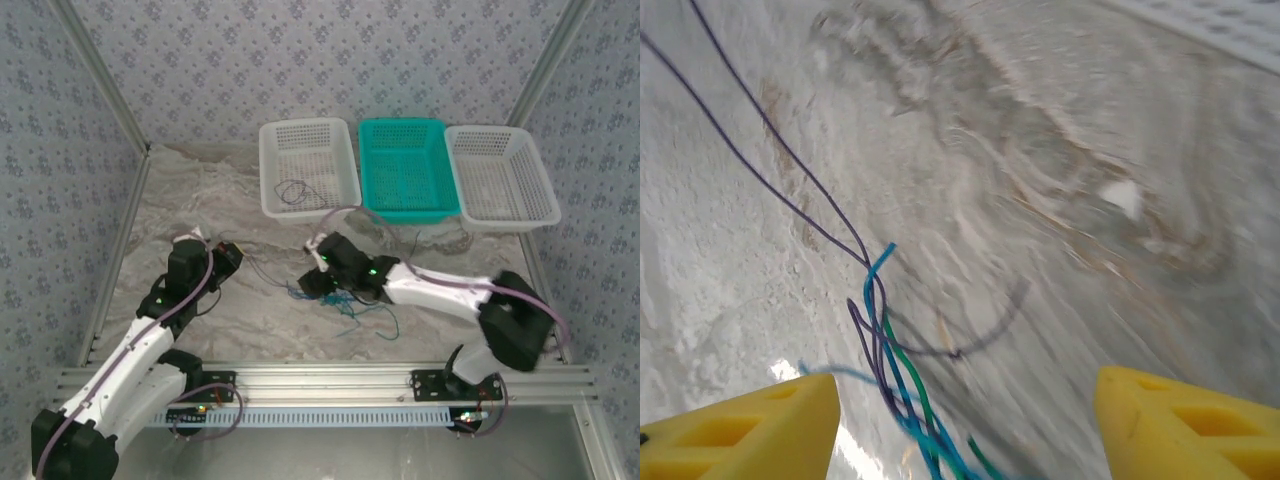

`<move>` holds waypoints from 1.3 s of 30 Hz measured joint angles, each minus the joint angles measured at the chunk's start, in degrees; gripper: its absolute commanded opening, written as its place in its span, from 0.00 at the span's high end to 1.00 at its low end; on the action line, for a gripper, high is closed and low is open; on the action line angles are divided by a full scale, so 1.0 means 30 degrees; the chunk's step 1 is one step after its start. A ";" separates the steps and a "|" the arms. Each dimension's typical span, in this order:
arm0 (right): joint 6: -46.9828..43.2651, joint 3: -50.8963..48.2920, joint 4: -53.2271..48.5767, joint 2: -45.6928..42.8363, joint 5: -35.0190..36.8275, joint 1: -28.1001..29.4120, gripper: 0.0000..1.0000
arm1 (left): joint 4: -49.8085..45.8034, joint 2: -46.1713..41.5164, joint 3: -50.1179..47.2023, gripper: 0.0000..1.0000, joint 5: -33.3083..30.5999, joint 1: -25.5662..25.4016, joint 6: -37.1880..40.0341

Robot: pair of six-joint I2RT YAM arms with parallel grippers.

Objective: Untangle the cables

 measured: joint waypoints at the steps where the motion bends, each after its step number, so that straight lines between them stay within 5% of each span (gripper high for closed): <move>1: -0.0408 0.0233 0.0109 0.0896 -0.0087 0.0109 0.31 | -0.0379 0.0000 0.0393 1.00 -0.0284 0.0000 0.0138; 5: -0.1413 -0.0066 -0.0131 0.2747 -0.0299 0.0255 0.42 | -0.2062 0.0087 0.2171 1.00 -0.1290 0.0248 0.0568; 6: -0.1566 -0.0240 -0.0146 0.2863 -0.0357 0.0240 0.53 | -0.2288 0.0153 0.2521 1.00 -0.1384 0.0481 0.0627; 8: -0.1836 -0.0685 -0.0109 0.2973 -0.0357 0.0138 0.93 | -0.2776 0.0386 0.3155 1.00 -0.1406 0.1406 0.0670; 9: -0.1821 -0.0801 -0.0087 0.2980 -0.0313 0.0087 1.00 | -0.2987 0.0488 0.3337 1.00 -0.1290 0.1909 0.0685; 18: 0.0561 -0.5056 0.6186 -0.0080 -0.2222 -0.1872 1.00 | -0.6892 0.1355 0.3818 1.00 0.4058 0.7541 0.0911; 22: 0.1362 -0.6127 0.7453 -0.0488 -0.3388 -0.1829 1.00 | -0.6171 0.1953 0.3832 1.00 0.6572 0.8240 0.0911; 24: 0.1508 -0.6135 0.7184 0.0015 -0.3526 -0.1523 0.88 | -0.5027 0.2200 0.3832 1.00 0.6615 0.7431 0.1005; 26: 0.1792 -0.6105 0.6761 0.0423 -0.3745 -0.1282 0.62 | -0.3468 0.2397 0.3832 1.00 0.6076 0.6003 0.1377; 29: 0.2164 -0.6375 0.6018 0.0131 -0.3774 -0.1056 0.38 | -0.1625 0.2885 0.3971 1.00 0.5311 0.3956 0.2084; 33: 0.2521 -0.7832 0.4918 -0.3796 -0.2681 -0.0911 0.02 | -0.0481 0.4102 0.4218 1.00 0.4109 0.1734 0.2987; 39: 0.1224 -0.7461 0.4233 -1.0520 -0.1676 -0.1282 0.00 | 0.0517 0.5836 0.4197 1.00 0.2710 -0.0408 0.3657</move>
